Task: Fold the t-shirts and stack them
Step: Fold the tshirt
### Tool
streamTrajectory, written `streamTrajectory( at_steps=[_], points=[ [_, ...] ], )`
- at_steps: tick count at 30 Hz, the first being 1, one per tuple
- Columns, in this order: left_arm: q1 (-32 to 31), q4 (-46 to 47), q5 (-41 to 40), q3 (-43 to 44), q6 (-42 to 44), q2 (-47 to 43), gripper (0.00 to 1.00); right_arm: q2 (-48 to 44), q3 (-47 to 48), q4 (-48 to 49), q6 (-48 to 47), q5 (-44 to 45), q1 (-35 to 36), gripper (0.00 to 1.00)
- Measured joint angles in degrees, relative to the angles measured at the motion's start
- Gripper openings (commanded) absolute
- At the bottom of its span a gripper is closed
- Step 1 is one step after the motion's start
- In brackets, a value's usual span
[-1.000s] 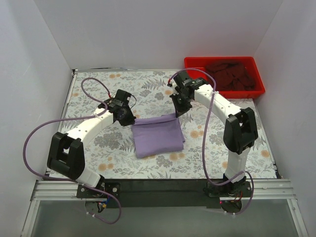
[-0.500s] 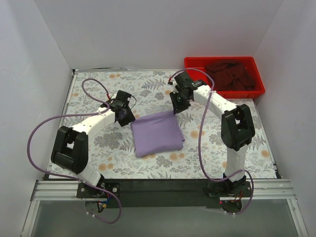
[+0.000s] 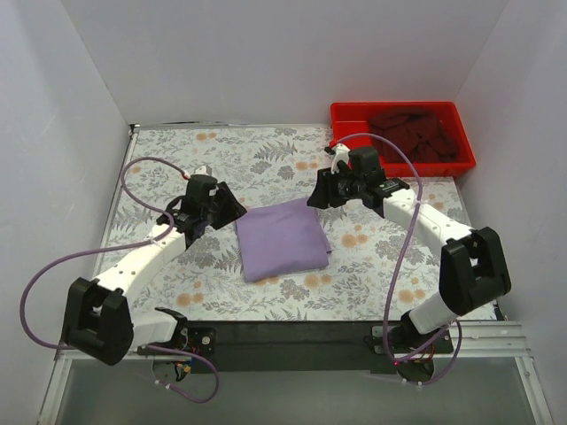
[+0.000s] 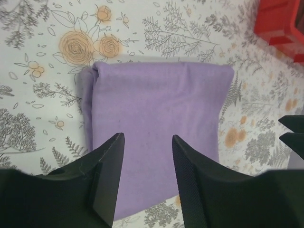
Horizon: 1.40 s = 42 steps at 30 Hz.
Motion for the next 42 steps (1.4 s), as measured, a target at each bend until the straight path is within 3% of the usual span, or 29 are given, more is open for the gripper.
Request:
streamTrajectory(
  at_steps=[5, 11, 15, 18, 19, 24, 30, 35, 42],
  points=[
    [1.4, 8.2, 5.0, -2.5, -2.3, 9.7, 0.32, 9.1, -3.3, 14.2, 5.8, -10.8, -1.0, 0.48],
    [9.4, 14.9, 10.9, 0.3, -5.4, 27.1, 0.28, 23.5, -1.8, 26.7, 12.2, -16.5, -3.8, 0.46],
    [12.1, 18.0, 15.6, 3.6, -7.1, 31.8, 0.32, 31.3, 0.8, 30.0, 15.0, -17.7, -5.2, 0.41],
    [12.4, 18.5, 17.2, 5.3, -7.0, 33.3, 0.42, 32.8, 2.3, 31.5, 16.3, -19.6, -5.9, 0.42],
    [12.4, 18.2, 17.4, 5.7, -6.8, 33.3, 0.5, 32.5, 2.3, 31.8, 16.4, -19.8, -6.0, 0.43],
    [11.9, 12.7, 16.0, 6.2, -4.2, 28.6, 0.73, 25.3, -1.6, 30.2, 16.4, -19.8, -6.0, 0.54],
    [10.0, 3.8, 11.0, 5.8, -0.9, 10.9, 0.76, 9.7, -6.0, 18.8, 10.4, -13.1, -5.2, 0.57],
    [6.8, 1.0, 9.4, -1.8, -1.0, -2.3, 0.76, 2.4, -13.8, 13.1, 7.3, -7.8, -4.7, 0.57],
    [0.3, -2.4, 9.1, -14.9, -3.9, -0.8, 0.76, 1.5, -23.2, 9.7, 7.2, -4.6, -3.8, 0.58]
  ],
)
